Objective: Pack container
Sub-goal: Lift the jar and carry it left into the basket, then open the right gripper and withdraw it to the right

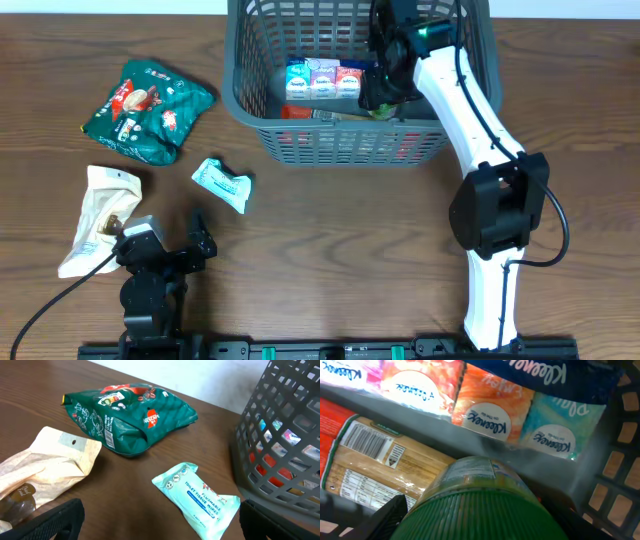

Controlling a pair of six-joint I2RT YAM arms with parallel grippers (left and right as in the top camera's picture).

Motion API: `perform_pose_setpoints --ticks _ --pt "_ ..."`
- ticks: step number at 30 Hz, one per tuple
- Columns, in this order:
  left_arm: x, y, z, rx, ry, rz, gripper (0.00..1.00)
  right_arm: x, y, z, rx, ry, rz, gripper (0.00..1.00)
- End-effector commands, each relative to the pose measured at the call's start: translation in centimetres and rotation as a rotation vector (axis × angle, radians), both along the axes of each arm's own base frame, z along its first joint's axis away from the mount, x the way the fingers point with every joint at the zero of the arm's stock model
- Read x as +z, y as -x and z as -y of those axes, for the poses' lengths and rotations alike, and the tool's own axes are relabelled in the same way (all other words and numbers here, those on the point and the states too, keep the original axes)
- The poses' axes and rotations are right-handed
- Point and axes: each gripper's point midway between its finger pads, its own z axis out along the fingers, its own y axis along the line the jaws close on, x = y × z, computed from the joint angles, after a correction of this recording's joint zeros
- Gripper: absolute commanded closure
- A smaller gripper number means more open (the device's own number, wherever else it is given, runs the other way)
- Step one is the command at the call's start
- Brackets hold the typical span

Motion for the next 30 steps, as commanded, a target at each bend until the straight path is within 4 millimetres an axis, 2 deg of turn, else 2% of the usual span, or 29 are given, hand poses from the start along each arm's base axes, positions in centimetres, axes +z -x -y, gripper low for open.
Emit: perform_pose_setpoints --ticks 1,4,5,6,7,8,16,20,22,24,28,30 --pt "-1.2 0.2 -0.4 0.022 -0.001 -0.036 0.01 -0.8 -0.3 0.9 -0.012 0.014 -0.015 0.99" --pt "-1.2 0.2 -0.4 0.022 -0.001 -0.036 0.01 -1.6 -0.1 1.2 -0.015 0.022 -0.042 0.97" --pt "-1.2 0.2 -0.4 0.022 -0.001 -0.036 0.01 -1.7 0.1 1.2 -0.015 0.024 -0.05 0.83" --pt "-1.2 0.2 -0.4 0.022 -0.001 -0.036 0.01 -1.8 0.2 1.2 -0.014 0.026 -0.055 0.59" --pt "-1.2 0.2 -0.4 0.022 -0.001 -0.036 0.01 -1.8 0.2 1.2 -0.014 0.026 -0.055 0.26" --pt "-1.2 0.2 -0.4 0.022 -0.001 -0.036 0.01 -1.8 0.2 1.2 -0.013 0.026 -0.054 0.01" --pt "-1.2 0.2 -0.4 0.022 -0.001 -0.036 0.01 -1.4 0.1 1.2 -0.013 0.021 -0.046 0.01" --pt "-1.2 0.2 -0.4 0.022 -0.001 -0.036 0.01 0.7 -0.3 0.3 -0.002 -0.025 -0.005 0.01" --pt "-1.2 0.2 -0.4 0.022 -0.001 -0.036 0.02 2.6 -0.6 -0.2 0.006 -0.06 0.031 0.01" --pt "-1.2 0.2 -0.4 0.022 -0.001 -0.036 0.01 5.5 -0.9 -0.6 0.014 -0.095 0.085 0.01" --pt "-1.2 0.2 -0.4 0.022 -0.001 -0.036 0.01 13.0 -1.1 -0.6 0.017 -0.132 0.235 0.01" --pt "-1.2 0.2 -0.4 0.022 -0.001 -0.036 0.01 17.2 -0.8 0.3 0.002 -0.132 0.333 0.01"
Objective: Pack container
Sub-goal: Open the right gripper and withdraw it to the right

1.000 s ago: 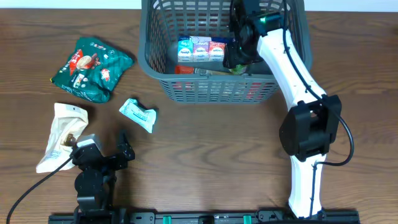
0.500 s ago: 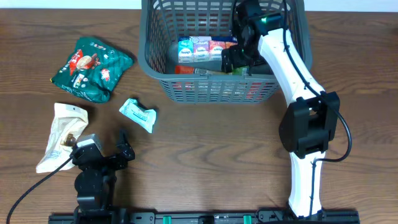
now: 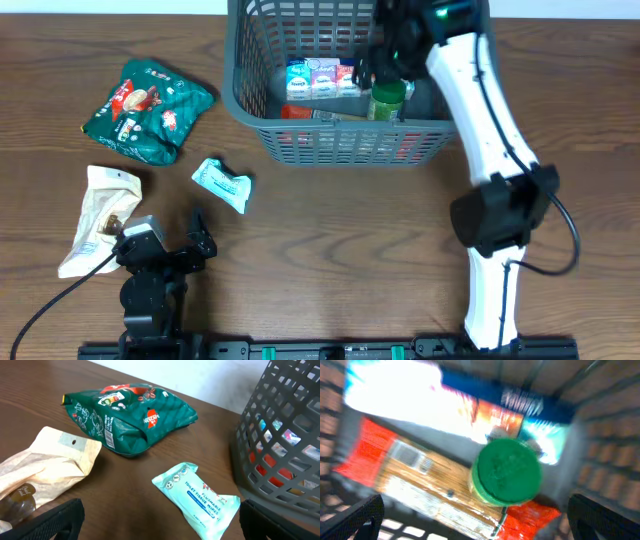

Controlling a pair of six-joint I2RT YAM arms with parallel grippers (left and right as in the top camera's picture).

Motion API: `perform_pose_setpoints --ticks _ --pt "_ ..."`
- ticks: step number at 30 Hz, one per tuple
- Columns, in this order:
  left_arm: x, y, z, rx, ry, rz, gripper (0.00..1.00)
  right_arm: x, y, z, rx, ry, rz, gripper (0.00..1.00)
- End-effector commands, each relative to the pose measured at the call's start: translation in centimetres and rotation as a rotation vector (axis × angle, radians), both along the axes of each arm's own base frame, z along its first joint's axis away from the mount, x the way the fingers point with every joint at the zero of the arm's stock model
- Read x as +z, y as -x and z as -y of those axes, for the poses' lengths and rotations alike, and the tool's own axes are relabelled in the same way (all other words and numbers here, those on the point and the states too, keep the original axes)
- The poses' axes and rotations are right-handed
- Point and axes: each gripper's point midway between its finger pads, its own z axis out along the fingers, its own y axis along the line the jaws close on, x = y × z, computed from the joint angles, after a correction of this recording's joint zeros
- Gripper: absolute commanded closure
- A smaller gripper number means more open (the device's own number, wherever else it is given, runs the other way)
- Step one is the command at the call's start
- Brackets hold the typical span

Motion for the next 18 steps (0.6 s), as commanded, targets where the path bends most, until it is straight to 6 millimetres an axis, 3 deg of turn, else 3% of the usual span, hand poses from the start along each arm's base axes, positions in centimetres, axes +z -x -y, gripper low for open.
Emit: perform_pose_setpoints --ticks 1,5,8,12,18 --pt "-1.2 0.2 -0.4 0.022 -0.001 -0.036 0.01 11.2 0.9 1.6 -0.04 -0.038 0.252 0.01" --pt "-1.2 0.2 -0.4 0.022 -0.001 -0.036 0.01 17.9 2.3 7.0 -0.269 0.022 0.42 0.01" --pt "-1.2 0.2 -0.4 0.022 -0.001 -0.036 0.01 21.2 4.2 11.9 -0.402 0.098 0.497 0.01" --pt "-1.2 0.2 -0.4 0.022 -0.001 -0.036 0.01 22.7 6.8 18.3 -0.577 0.199 0.51 0.01" --pt "-1.2 0.2 -0.4 0.022 -0.001 -0.036 0.01 21.6 10.3 26.9 -0.851 0.235 0.421 0.01"
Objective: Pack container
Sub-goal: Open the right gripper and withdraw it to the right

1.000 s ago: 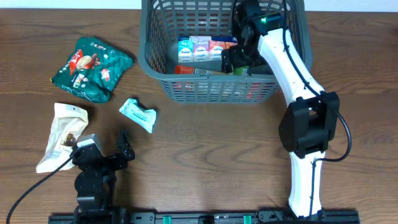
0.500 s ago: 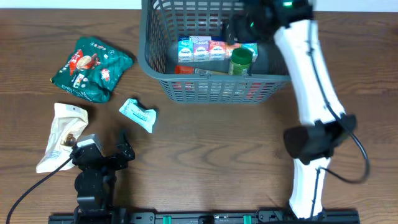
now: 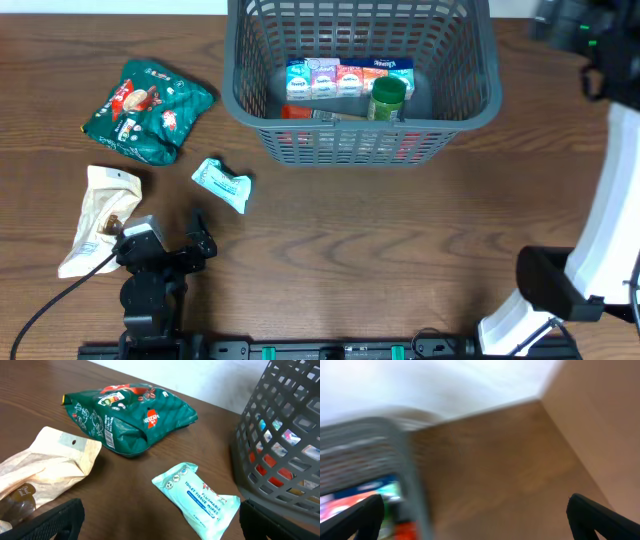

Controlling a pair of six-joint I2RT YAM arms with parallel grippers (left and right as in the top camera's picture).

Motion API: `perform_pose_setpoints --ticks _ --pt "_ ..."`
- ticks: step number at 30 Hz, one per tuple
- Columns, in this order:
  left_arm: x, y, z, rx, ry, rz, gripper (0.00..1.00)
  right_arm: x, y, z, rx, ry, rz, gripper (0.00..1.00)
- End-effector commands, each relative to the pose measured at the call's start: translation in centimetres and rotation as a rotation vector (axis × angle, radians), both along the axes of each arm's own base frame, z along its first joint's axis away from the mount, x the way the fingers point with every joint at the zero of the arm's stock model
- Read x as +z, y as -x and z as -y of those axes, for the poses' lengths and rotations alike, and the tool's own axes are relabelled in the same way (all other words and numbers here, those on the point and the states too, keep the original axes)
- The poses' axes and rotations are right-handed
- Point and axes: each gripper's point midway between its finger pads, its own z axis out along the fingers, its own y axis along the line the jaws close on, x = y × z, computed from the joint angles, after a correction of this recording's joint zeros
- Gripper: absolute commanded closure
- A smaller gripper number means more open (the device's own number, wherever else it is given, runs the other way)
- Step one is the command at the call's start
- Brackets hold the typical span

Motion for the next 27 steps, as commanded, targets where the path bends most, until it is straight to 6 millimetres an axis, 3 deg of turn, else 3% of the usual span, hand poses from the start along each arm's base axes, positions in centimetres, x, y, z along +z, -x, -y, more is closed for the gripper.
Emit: perform_pose_setpoints --ticks 1,4,6,27 --pt "-1.2 0.2 -0.4 0.022 -0.001 -0.036 0.01 -1.3 1.2 4.9 -0.187 -0.011 -0.032 0.01" --pt "-1.2 0.2 -0.4 0.022 -0.001 -0.036 0.01 -1.7 2.4 7.6 -0.262 -0.022 -0.048 0.01" --pt "-1.2 0.2 -0.4 0.022 -0.001 -0.036 0.01 -1.9 2.6 8.3 -0.268 -0.049 -0.044 0.01" --pt "-1.2 0.2 -0.4 0.022 -0.001 -0.036 0.01 -2.3 2.4 8.1 -0.236 -0.11 -0.039 0.01"
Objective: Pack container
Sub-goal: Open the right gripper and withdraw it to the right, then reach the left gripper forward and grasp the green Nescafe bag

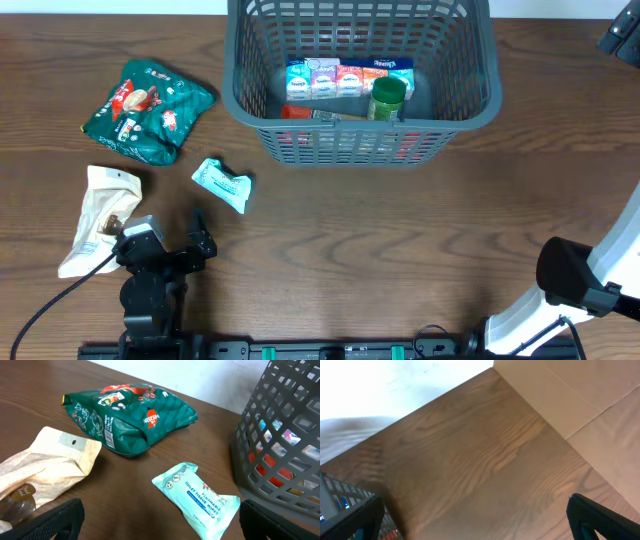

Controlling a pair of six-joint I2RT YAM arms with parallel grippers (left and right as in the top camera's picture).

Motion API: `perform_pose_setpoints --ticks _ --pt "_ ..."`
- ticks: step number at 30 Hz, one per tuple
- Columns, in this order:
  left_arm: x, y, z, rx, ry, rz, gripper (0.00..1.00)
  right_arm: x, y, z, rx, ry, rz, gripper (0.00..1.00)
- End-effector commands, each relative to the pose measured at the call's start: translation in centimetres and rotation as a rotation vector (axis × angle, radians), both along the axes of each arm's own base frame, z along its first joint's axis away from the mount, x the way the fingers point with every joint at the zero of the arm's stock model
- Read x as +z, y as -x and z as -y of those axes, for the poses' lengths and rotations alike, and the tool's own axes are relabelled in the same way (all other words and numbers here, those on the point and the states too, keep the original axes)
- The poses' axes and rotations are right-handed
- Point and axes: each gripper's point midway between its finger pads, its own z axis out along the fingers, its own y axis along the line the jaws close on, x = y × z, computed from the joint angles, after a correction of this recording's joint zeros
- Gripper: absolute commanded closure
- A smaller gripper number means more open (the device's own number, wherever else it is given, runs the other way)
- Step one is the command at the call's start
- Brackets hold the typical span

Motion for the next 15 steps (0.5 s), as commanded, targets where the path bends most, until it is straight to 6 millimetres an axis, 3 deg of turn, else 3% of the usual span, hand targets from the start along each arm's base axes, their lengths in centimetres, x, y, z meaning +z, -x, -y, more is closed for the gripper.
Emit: perform_pose_setpoints --ticks 1,9,15 --pt "-1.2 0.2 -0.4 0.022 -0.001 -0.036 0.01 -0.3 0.0 0.1 -0.012 -0.013 -0.002 0.01" --pt "-0.4 0.1 0.2 -0.009 0.013 -0.014 0.01 -0.3 0.0 0.1 -0.012 -0.013 -0.002 0.01" --pt "6.5 0.7 -0.3 0.022 0.006 0.063 0.01 -0.3 0.0 0.1 -0.012 -0.013 -0.002 0.01"
